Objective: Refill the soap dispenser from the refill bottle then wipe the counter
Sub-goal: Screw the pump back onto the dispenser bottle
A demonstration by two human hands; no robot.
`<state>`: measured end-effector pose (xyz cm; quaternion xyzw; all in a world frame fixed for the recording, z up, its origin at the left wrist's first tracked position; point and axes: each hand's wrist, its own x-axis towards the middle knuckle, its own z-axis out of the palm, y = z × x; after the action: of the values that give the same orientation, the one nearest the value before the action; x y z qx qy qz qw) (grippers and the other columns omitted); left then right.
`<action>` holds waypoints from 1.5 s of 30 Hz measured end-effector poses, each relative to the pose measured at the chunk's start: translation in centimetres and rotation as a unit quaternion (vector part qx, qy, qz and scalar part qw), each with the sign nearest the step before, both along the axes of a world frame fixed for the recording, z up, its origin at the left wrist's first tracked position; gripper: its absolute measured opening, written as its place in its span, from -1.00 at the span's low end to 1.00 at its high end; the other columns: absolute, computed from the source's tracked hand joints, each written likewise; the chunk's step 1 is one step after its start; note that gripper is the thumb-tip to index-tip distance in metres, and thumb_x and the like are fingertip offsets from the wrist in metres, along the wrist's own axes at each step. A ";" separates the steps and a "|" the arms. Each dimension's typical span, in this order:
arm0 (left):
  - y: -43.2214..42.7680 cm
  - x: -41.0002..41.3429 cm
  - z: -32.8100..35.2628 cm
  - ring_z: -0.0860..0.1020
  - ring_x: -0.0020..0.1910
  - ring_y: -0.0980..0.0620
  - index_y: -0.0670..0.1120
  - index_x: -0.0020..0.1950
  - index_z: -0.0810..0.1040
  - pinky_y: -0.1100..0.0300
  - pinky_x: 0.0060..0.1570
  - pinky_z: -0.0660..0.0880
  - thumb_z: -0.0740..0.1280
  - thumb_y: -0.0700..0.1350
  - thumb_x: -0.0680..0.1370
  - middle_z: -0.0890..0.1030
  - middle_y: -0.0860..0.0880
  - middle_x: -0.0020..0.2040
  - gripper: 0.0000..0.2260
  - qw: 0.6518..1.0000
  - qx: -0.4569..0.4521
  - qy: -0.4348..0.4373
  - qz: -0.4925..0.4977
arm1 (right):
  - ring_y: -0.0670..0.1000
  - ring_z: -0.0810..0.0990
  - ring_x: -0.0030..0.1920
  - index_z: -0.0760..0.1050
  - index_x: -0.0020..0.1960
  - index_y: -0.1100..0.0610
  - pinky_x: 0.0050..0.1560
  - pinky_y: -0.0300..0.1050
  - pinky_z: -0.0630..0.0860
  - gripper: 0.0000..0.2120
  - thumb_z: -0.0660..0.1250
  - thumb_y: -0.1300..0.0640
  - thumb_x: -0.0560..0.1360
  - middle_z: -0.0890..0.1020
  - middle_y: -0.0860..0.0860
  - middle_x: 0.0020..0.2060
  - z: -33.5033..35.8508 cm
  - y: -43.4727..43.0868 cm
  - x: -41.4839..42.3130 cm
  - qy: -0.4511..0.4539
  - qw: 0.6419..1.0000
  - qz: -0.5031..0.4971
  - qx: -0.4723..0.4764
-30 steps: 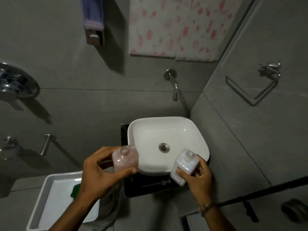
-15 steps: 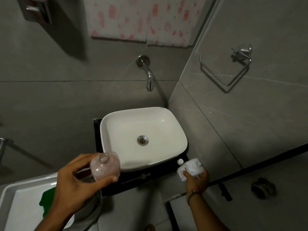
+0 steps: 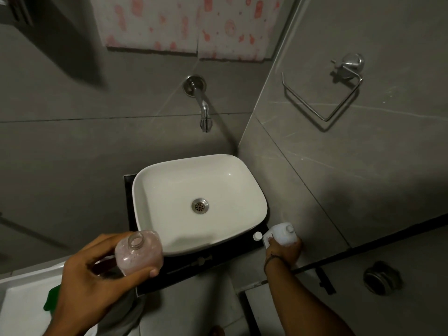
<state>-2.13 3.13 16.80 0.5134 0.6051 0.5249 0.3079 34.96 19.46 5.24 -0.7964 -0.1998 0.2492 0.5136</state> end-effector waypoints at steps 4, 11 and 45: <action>0.0 -0.2 -0.2 0.74 -0.03 0.12 0.17 0.20 0.73 0.33 -0.17 0.68 0.69 0.41 0.07 0.74 0.08 0.09 -0.24 1.000 -0.012 0.005 -0.004 | 0.26 0.56 0.33 0.45 0.39 0.27 0.37 0.17 0.51 -0.28 0.62 0.40 0.28 0.56 0.22 0.36 0.1 0.4 -0.6 0.011 1.000 -0.020 -0.003; -0.3 -0.1 -1.4 0.74 -0.10 0.05 0.12 0.20 0.74 0.38 -0.39 0.60 0.80 0.02 0.07 0.74 0.04 0.08 -0.30 0.999 -0.031 0.035 -0.017 | 0.26 0.66 0.17 0.52 0.27 0.33 0.20 0.28 0.61 -0.33 0.66 0.41 0.21 0.64 0.26 0.23 0.3 1.9 -1.2 0.062 0.998 -0.030 0.006; -3.4 -0.5 -1.5 0.72 0.05 0.10 0.17 0.15 0.75 0.42 -0.06 0.61 0.69 0.38 0.13 0.75 0.10 0.07 -0.35 0.999 0.013 -0.028 0.017 | 0.30 0.63 0.12 0.50 0.09 0.24 0.13 0.26 0.61 -0.80 0.46 0.35 0.51 0.58 0.17 0.01 -5.8 -6.3 -14.5 0.309 0.894 0.201 -0.253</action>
<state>-2.64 -0.28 15.31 0.4921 0.5982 0.5517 0.3092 20.51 13.21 -0.56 -0.7250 -0.1168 0.6232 0.2690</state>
